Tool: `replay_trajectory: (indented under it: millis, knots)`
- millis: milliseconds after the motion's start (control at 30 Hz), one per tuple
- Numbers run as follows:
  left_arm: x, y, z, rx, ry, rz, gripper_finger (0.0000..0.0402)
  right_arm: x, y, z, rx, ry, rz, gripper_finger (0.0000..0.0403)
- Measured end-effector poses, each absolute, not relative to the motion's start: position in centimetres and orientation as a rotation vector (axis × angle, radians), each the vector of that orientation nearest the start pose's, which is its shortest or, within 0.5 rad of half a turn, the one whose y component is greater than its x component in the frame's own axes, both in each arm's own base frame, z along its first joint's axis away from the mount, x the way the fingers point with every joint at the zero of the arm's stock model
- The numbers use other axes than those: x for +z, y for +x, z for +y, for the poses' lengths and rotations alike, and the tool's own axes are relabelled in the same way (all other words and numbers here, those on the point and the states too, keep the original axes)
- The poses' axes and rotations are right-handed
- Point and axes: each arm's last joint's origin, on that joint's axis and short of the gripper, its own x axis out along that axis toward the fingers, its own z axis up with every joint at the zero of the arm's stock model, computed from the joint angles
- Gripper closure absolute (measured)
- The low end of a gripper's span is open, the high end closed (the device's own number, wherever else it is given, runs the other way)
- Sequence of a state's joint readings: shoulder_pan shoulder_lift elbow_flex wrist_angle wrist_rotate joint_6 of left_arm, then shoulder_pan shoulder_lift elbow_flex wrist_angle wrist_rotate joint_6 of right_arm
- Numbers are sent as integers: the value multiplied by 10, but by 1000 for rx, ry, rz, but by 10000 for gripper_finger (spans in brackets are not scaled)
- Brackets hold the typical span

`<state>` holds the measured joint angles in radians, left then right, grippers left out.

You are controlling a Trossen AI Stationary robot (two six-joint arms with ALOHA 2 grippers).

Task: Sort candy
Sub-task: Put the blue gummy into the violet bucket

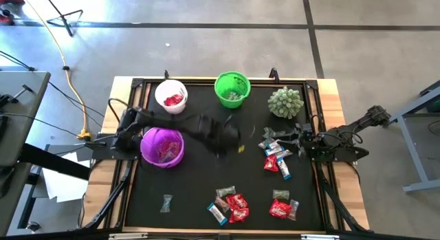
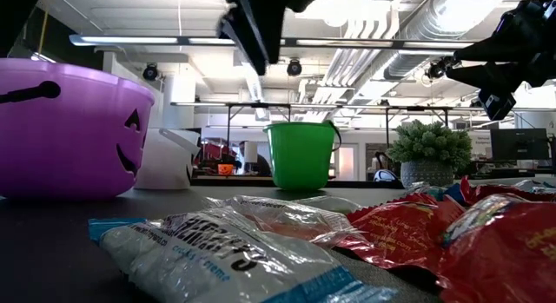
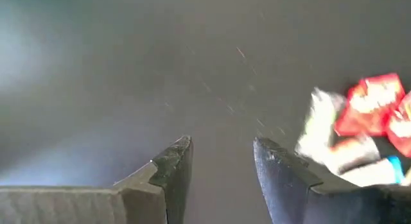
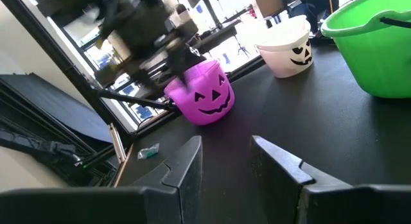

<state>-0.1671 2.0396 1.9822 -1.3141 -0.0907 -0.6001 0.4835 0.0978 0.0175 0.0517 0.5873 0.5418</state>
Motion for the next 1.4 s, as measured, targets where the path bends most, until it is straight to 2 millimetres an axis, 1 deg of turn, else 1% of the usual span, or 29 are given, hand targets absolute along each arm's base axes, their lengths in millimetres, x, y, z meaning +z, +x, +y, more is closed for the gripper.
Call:
replay_trajectory:
  millis: [133,233,333,467,667,767,900,1000,1133,1233,1400]
  knots:
    - [283,385,-111,399,-387,1375,247,167,94,31,-108,527,-4,276]
    - [278,371,-142,474,-451,1396,246,167,94,31,-108,527,-4,276]
    - [270,357,-169,564,-522,1403,242,167,94,31,-108,527,-4,276]
    - [260,338,-197,695,-619,1393,232,167,94,31,-108,527,-4,276]
    - [245,306,-229,896,-717,1399,214,167,94,31,-108,527,-4,276]
    - [239,289,-244,958,-737,1429,205,167,94,31,-108,527,-4,276]
    - [231,268,-263,984,-716,1447,198,167,94,31,-108,527,-4,276]
    - [225,256,-273,983,-697,1434,197,167,94,31,-108,526,-4,276]
    - [216,245,-277,1005,-663,1404,197,167,94,31,-108,527,-4,276]
    - [203,241,-277,1017,-662,1394,197,167,94,31,-108,527,-4,276]
    - [179,240,-276,999,-700,1384,197,167,94,31,-108,527,-4,276]
